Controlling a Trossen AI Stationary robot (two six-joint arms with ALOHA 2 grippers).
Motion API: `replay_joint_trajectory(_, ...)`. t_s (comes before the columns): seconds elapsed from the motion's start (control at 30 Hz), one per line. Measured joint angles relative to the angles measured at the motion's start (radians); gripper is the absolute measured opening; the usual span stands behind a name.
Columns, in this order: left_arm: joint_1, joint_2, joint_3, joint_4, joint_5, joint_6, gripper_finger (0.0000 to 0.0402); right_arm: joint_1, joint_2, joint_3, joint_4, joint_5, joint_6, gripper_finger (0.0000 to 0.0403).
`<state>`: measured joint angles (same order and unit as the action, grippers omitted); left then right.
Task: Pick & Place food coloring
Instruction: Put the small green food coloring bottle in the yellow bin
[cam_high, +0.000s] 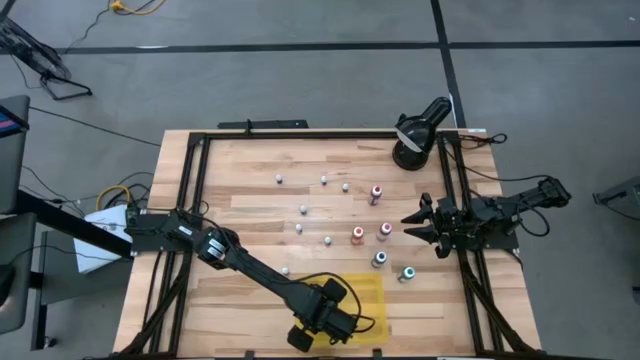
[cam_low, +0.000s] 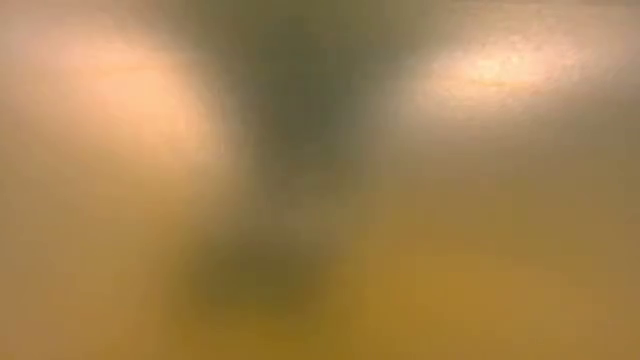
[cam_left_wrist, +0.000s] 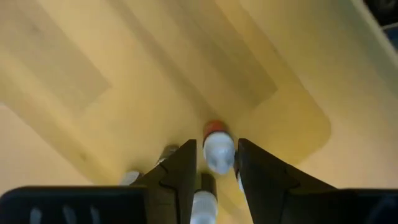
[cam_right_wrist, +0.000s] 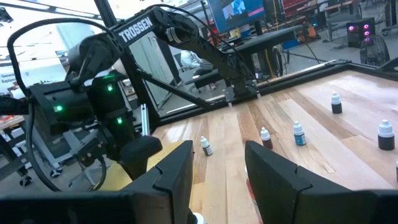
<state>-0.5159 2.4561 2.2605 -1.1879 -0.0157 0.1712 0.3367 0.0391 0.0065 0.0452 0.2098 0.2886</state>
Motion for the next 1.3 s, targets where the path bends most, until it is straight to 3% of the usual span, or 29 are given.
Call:
replay_joint_trajectory(0.27, 0.001, -0.003, 0.098, -0.077, -0.008, -0.051, 0.0110, 0.000, 0.000, 0.000, 0.000, 0.000, 0.000, 0.0137)
replay_joint_trajectory(0.87, 0.048, -0.145, 0.090, -0.171, -0.148, -0.336, 0.0110, 0.000, 0.000, 0.000, 0.000, 0.000, 0.000, 0.0138)
replay_joint_trajectory(1.03, 0.064, -0.165, 0.082, -0.209, -0.181, -0.349, 0.0110, 0.000, 0.000, 0.000, 0.000, 0.000, 0.000, 0.0137)
replay_joint_trajectory(1.17, 0.081, -0.252, -0.041, -0.157, -0.195, -0.351, 0.0110, 0.000, 0.000, 0.000, 0.000, 0.000, 0.000, 0.0137)
replay_joint_trajectory(1.3, 0.095, -0.393, -0.296, -0.002, -0.196, -0.353, 0.0110, 0.000, 0.000, 0.000, 0.000, 0.000, 0.000, 0.0137)
